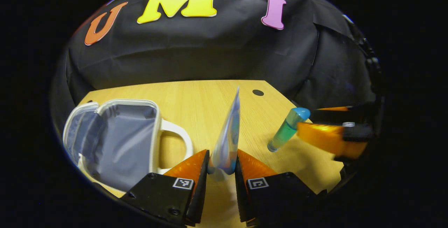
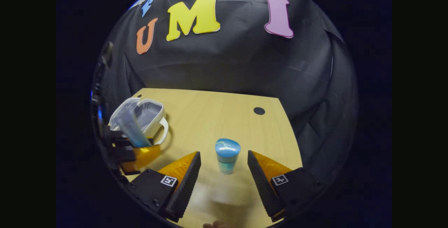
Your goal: First open the suitcase, pack the skin care products into it, and then close the suitcase.
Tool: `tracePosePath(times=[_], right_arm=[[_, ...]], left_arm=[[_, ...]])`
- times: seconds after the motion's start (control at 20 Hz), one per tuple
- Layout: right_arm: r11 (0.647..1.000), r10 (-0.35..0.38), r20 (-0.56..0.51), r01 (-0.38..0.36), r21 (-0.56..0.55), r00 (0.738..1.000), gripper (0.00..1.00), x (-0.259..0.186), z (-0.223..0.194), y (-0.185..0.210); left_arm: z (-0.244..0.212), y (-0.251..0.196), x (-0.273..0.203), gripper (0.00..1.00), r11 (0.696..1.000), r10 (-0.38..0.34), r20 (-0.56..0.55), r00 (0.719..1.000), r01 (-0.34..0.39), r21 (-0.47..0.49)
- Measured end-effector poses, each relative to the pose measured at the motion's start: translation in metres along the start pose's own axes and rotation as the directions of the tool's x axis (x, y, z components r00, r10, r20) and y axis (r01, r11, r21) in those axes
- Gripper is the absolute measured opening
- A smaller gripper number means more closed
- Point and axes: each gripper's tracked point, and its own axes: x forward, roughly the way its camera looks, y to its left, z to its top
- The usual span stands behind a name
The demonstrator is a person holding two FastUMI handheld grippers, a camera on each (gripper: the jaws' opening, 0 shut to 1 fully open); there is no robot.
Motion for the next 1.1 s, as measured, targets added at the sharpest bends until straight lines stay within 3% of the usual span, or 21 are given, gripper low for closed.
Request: tracePosePath(times=[0.15, 0.3, 0.45, 0.5, 0.6, 0.85, 1.1], right_arm=[[0.998, -0.058, -0.024, 0.058, -0.001, 0.998, 0.80, 0.028, -0.019, -0.005], [0.993, -0.110, -0.075, 0.113, 0.041, 0.991, 0.72, 0.049, -0.045, -0.010], [0.989, -0.127, -0.064, 0.132, 0.071, 0.990, 0.56, 0.053, -0.045, -0.006], [0.987, -0.140, -0.065, 0.145, 0.072, 0.988, 0.46, 0.054, -0.047, -0.006], [0.985, -0.151, -0.061, 0.155, 0.071, 0.987, 0.42, 0.054, -0.044, -0.001], [0.983, -0.165, -0.062, 0.169, 0.071, 0.984, 0.39, 0.040, -0.043, 0.022], [0.989, -0.132, -0.014, 0.133, 0.070, 0.991, 0.38, -0.006, -0.024, 0.069]], left_arm=[[0.008, 0.016, -0.049, 0.42, 1.000, 0.020, -0.003, 1.000, -0.020, -0.020], [0.019, 0.046, -0.093, 0.41, 0.998, 0.064, 0.010, 0.998, -0.064, -0.008], [0.025, 0.075, -0.125, 0.41, 0.994, 0.106, 0.026, 0.994, -0.105, -0.014], [0.026, 0.085, -0.133, 0.41, 0.993, 0.119, 0.027, 0.993, -0.119, -0.015], [0.022, 0.101, -0.144, 0.42, 0.991, 0.134, 0.022, 0.991, -0.134, -0.012], [0.016, 0.143, -0.144, 0.42, 0.991, 0.137, 0.017, 0.990, -0.136, -0.013], [-0.002, 0.190, -0.094, 0.42, 0.990, 0.138, -0.045, 0.989, -0.139, -0.007]])
